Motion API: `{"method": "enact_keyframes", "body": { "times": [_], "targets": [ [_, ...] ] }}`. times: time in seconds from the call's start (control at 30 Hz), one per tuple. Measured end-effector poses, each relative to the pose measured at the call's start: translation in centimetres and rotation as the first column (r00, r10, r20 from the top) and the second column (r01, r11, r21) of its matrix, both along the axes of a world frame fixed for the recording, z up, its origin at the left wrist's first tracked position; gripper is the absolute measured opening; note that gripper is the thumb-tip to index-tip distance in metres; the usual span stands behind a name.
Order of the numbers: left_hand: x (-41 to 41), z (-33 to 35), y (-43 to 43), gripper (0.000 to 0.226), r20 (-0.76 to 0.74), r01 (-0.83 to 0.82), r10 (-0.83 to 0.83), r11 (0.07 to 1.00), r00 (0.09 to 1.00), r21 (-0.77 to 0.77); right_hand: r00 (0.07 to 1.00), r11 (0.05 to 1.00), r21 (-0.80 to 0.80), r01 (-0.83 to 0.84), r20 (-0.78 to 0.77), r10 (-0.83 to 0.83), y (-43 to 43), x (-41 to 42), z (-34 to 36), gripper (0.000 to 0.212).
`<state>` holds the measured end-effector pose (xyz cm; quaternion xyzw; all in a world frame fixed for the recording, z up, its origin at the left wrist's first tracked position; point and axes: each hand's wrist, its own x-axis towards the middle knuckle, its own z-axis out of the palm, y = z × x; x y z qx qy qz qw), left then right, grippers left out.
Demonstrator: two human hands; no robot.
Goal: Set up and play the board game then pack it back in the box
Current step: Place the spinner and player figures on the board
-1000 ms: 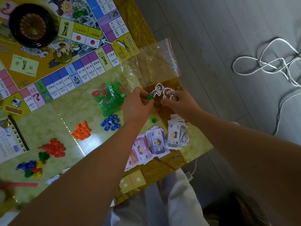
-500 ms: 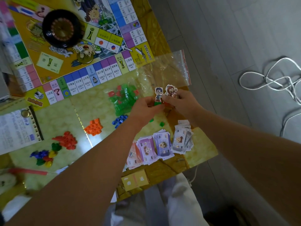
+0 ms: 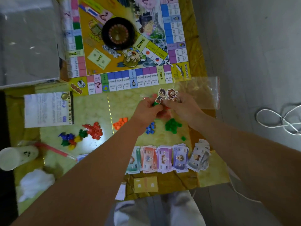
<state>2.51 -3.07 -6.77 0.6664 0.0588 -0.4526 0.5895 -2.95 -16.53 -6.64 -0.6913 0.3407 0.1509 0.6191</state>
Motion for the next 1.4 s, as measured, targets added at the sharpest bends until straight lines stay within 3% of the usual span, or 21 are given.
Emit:
{"method": "enact_keyframes", "body": {
  "times": [0.1,0.2,0.27,0.4,0.57,0.73,1.07,1.17,1.4],
  "targets": [
    [1.9,0.1,2.3,0.018,0.013,-0.025,0.024,0.999,1.000,0.027,0.998,0.997,-0.040,-0.060,-0.016,0.059,2.7,2.8,0.7,0.024],
    [4.6,0.2,5.0,0.023,-0.040,-0.117,0.118,0.993,0.992,0.013,0.997,0.997,-0.038,-0.074,-0.004,0.074,5.8,6.3,1.1,0.014],
    [5.6,0.3,5.9,0.024,-0.059,-0.156,0.156,0.988,0.986,0.000,0.998,0.995,-0.064,-0.070,-0.002,0.070,6.8,7.6,1.4,0.018],
    [9.1,-0.2,9.0,0.020,-0.011,-0.083,0.083,0.996,0.996,-0.006,0.990,0.975,-0.169,-0.143,-0.017,0.142,9.6,11.2,1.1,0.018],
    [12.5,-0.8,12.3,0.027,0.029,-0.070,0.067,0.991,0.997,0.118,0.999,0.999,-0.037,-0.039,-0.031,0.038,13.1,14.5,0.3,0.015],
    [14.4,-1.1,13.6,0.030,0.021,-0.007,0.005,0.993,1.000,0.120,0.991,0.976,-0.180,-0.123,-0.066,0.113,14.9,16.8,0.1,0.018],
    [16.3,-1.8,10.5,0.014,-0.003,-0.042,0.042,0.999,0.999,0.034,0.985,0.992,-0.048,0.118,-0.119,-0.123,11.7,18.4,-0.5,0.018],
    [16.8,-1.5,8.3,0.014,-0.001,-0.053,0.053,0.997,0.999,0.053,0.996,0.997,-0.040,0.069,-0.060,-0.072,9.7,18.2,0.0,0.007],
    [18.6,-0.6,3.9,0.016,0.035,-0.094,0.090,0.988,0.995,0.120,0.996,0.995,-0.091,-0.029,-0.090,0.021,4.7,19.9,-0.5,0.022]
  ]
}}
